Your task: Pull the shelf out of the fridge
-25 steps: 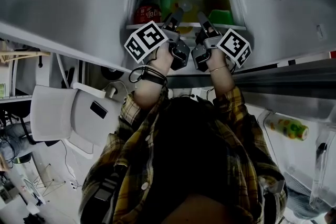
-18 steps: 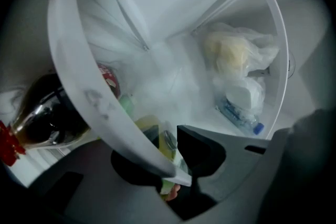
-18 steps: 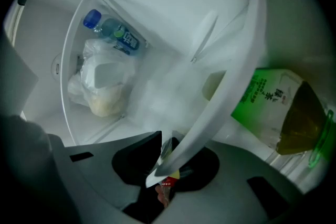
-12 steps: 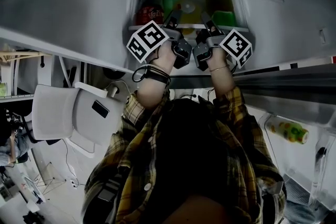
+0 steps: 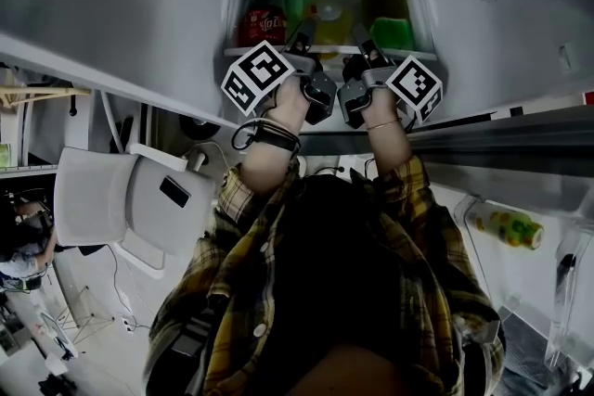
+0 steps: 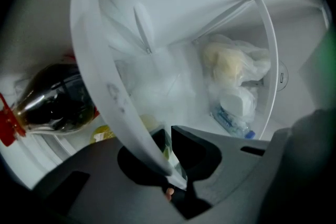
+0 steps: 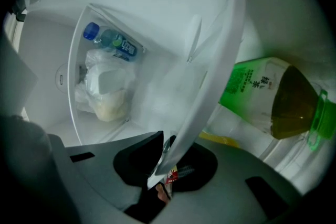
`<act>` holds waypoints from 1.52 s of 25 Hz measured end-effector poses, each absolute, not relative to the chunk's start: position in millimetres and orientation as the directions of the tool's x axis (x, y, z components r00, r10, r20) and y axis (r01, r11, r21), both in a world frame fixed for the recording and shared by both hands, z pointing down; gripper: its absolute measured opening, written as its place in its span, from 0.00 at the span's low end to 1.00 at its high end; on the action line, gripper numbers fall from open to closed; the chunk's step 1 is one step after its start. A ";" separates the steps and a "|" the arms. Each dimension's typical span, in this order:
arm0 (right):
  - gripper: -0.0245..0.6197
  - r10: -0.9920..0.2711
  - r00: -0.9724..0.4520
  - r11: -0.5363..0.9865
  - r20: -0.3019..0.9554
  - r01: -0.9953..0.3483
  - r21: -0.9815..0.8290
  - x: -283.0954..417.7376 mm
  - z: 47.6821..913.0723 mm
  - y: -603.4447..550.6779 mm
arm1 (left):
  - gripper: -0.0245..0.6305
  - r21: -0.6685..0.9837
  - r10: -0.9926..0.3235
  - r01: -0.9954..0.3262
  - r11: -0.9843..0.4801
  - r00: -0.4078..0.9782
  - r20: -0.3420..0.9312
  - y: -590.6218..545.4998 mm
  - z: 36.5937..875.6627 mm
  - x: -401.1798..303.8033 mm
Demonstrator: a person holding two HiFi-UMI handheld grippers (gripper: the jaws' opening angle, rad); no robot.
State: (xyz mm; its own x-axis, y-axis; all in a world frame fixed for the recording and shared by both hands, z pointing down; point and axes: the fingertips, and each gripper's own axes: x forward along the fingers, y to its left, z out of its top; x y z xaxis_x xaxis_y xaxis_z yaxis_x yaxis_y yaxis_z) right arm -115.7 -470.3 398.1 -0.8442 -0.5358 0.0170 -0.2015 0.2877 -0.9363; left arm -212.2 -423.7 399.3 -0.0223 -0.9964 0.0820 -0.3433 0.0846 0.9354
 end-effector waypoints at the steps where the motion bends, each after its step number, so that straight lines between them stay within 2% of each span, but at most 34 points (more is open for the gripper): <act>1: 0.13 -0.536 -0.844 0.285 0.017 -0.200 -0.938 -114.4 398.0 -468.5 | 0.11 0.937 -0.997 -0.339 0.083 -0.021 0.081 -421.9 399.2 -210.8; 19: 0.13 -0.513 -0.858 0.314 0.023 -0.213 -0.925 -88.8 399.7 -424.2 | 0.10 0.950 -0.999 -0.309 0.047 -0.007 0.047 -376.7 400.1 -183.6; 38: 0.13 -0.470 -0.882 0.355 -0.035 -0.152 -0.922 -61.2 387.3 -372.4 | 0.10 0.944 -0.999 -0.329 -0.020 0.032 -0.010 -325.9 391.4 -151.2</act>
State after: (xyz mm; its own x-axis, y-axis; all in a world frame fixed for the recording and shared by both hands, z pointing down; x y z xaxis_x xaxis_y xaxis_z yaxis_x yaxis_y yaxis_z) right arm -61.2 -372.4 387.3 -0.8819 -0.4701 -0.0350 -0.1525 0.3547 -0.9225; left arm -151.2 -325.9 391.4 0.0324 -0.9994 -0.0099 -0.3293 -0.0200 0.9440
